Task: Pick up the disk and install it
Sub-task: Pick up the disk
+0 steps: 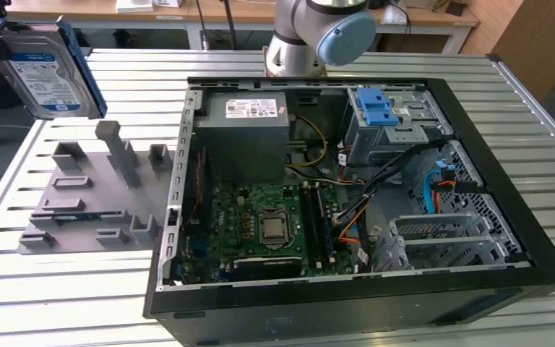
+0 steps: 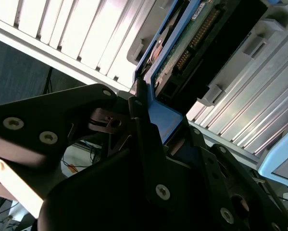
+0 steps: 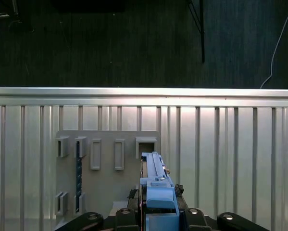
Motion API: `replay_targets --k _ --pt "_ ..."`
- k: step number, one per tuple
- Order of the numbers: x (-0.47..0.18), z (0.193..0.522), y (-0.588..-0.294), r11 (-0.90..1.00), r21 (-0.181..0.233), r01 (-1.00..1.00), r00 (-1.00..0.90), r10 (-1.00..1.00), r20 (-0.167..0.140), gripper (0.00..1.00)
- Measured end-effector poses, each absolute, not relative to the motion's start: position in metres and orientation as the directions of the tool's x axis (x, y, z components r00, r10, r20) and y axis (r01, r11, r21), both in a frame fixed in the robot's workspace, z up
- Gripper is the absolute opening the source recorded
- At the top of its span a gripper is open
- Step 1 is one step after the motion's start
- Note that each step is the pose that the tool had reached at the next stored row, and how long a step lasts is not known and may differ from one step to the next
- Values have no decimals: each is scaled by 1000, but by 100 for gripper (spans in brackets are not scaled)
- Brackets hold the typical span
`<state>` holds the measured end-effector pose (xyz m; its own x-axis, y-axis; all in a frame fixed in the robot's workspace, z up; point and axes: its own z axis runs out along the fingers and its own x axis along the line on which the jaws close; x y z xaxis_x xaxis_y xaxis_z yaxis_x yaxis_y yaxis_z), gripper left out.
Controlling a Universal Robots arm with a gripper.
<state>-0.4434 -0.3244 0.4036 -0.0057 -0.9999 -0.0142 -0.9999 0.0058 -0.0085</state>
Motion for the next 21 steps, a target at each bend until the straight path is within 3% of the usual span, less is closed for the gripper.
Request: replay_targets --k 21 --pt "-443 419 -324 6 -9 -1000 -6 -1000 -27 36"
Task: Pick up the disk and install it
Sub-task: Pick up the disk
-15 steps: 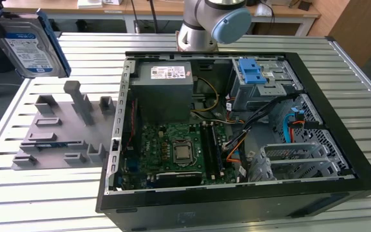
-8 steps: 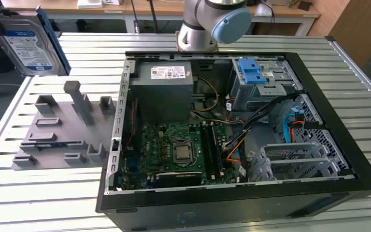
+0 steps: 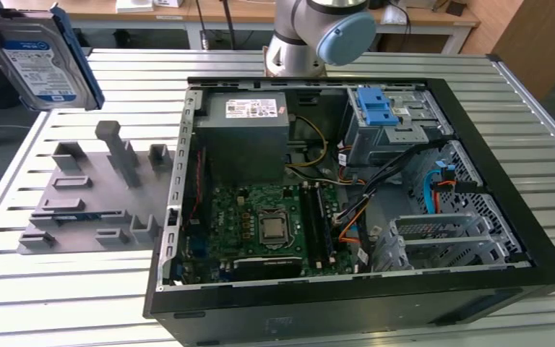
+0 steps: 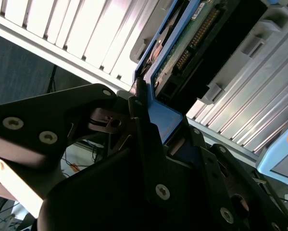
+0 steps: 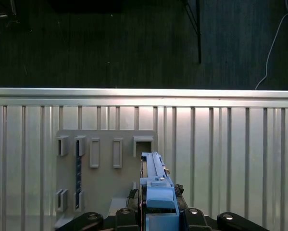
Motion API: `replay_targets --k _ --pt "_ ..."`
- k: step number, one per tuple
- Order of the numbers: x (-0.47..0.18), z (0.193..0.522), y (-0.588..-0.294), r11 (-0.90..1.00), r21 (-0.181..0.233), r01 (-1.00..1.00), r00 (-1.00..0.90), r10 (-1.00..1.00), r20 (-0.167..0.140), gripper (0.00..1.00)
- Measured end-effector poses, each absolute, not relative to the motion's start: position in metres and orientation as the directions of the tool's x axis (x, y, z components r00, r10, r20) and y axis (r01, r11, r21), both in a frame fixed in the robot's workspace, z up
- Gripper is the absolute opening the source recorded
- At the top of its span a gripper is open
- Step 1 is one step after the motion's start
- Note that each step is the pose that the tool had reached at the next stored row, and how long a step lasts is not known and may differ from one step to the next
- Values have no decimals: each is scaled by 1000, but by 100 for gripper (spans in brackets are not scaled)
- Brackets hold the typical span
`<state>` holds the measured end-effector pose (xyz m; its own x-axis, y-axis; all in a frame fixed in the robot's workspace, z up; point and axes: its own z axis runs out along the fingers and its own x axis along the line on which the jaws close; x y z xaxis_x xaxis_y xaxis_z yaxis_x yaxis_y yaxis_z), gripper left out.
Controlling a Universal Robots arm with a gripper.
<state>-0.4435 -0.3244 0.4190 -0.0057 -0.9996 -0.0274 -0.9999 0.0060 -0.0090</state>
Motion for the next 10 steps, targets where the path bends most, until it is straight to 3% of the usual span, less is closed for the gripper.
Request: replay_targets --k 10 --pt "-443 429 -324 6 -9 -1000 -6 -1000 -29 36"
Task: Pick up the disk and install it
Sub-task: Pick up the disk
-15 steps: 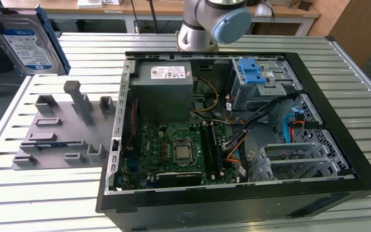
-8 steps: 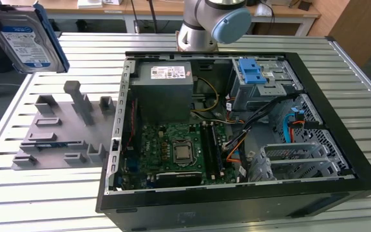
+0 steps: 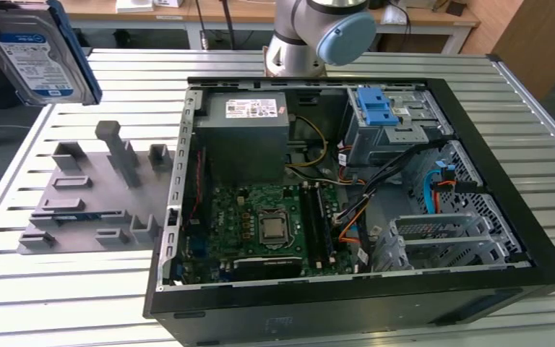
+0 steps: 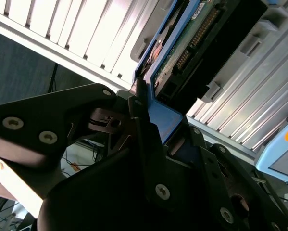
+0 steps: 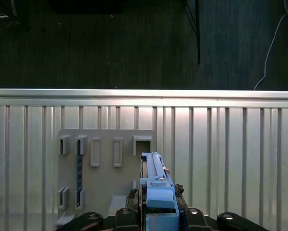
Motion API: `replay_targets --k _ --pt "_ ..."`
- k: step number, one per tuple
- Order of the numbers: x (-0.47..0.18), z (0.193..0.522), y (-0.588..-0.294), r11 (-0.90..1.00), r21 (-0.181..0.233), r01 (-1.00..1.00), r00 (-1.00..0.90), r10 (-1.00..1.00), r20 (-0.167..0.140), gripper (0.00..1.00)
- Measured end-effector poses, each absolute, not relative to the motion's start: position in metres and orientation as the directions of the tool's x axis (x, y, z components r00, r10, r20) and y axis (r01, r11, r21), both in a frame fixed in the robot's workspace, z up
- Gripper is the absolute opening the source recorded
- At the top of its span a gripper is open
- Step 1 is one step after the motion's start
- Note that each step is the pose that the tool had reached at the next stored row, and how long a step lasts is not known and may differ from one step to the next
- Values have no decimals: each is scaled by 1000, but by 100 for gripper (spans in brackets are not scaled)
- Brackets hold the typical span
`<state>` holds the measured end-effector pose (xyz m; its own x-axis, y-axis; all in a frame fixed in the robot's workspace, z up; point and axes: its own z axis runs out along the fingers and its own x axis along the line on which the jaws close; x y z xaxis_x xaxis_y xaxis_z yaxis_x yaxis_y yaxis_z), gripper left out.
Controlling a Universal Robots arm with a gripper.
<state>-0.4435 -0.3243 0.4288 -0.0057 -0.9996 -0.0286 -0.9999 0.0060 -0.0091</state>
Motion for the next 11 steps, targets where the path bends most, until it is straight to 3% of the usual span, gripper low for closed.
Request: replay_targets --k 11 --pt "-443 440 -324 6 -9 -1000 -6 -1000 -29 36"
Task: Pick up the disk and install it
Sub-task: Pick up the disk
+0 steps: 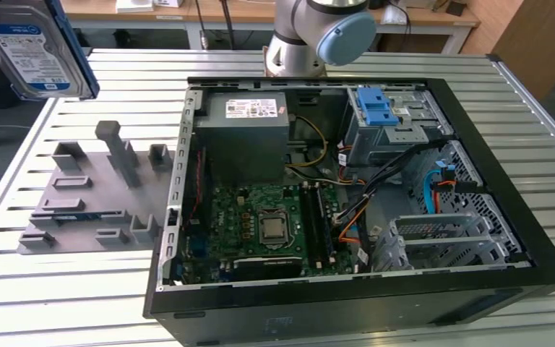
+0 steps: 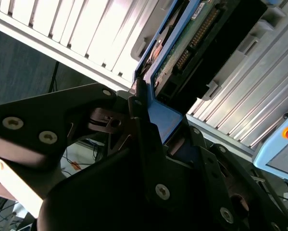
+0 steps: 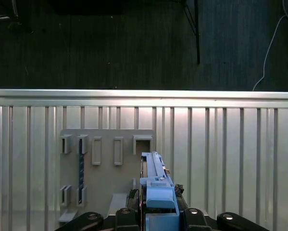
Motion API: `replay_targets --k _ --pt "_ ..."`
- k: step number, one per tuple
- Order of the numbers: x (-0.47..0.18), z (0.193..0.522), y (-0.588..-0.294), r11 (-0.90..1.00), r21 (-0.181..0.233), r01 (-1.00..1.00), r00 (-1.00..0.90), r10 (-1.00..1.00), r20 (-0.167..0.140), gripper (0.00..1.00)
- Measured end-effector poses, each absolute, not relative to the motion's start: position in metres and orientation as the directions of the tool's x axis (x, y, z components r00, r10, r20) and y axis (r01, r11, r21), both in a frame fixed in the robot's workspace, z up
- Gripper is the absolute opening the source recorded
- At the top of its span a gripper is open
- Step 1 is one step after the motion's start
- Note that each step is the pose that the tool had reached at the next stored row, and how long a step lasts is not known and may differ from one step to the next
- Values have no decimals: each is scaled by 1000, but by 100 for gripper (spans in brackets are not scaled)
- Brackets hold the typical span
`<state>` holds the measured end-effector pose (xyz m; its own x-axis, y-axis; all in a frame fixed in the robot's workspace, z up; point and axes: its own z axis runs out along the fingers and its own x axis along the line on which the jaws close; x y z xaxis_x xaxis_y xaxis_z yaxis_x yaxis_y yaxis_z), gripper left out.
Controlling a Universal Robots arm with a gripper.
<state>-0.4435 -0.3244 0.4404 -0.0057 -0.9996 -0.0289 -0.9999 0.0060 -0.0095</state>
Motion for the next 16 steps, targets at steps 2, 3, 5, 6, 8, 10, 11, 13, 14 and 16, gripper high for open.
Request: replay_targets --k 2,3,5,6,8,10,11,13,14,16 --pt "-443 442 -324 6 -10 -1000 -6 -1000 -29 36" --pt "-444 443 -324 6 -10 -1000 -6 -1000 -29 36" --pt "-444 446 -324 6 -10 -1000 -6 -1000 -29 36" --pt "-444 447 -324 6 -10 -1000 -6 -1000 -29 36" --pt "-444 449 -324 6 -10 -1000 -6 -1000 -29 36" --pt "-444 451 -324 6 -10 -1000 -6 -1000 -29 36" --pt "-444 452 -324 6 -10 -1000 -6 -1000 -29 36" --pt "-444 454 -324 6 -11 -1000 -6 -1000 -29 36" --pt "-444 455 -324 6 -11 -1000 -6 -1000 -29 36" --pt "-444 457 -324 6 -11 -1000 -6 -1000 -29 36"
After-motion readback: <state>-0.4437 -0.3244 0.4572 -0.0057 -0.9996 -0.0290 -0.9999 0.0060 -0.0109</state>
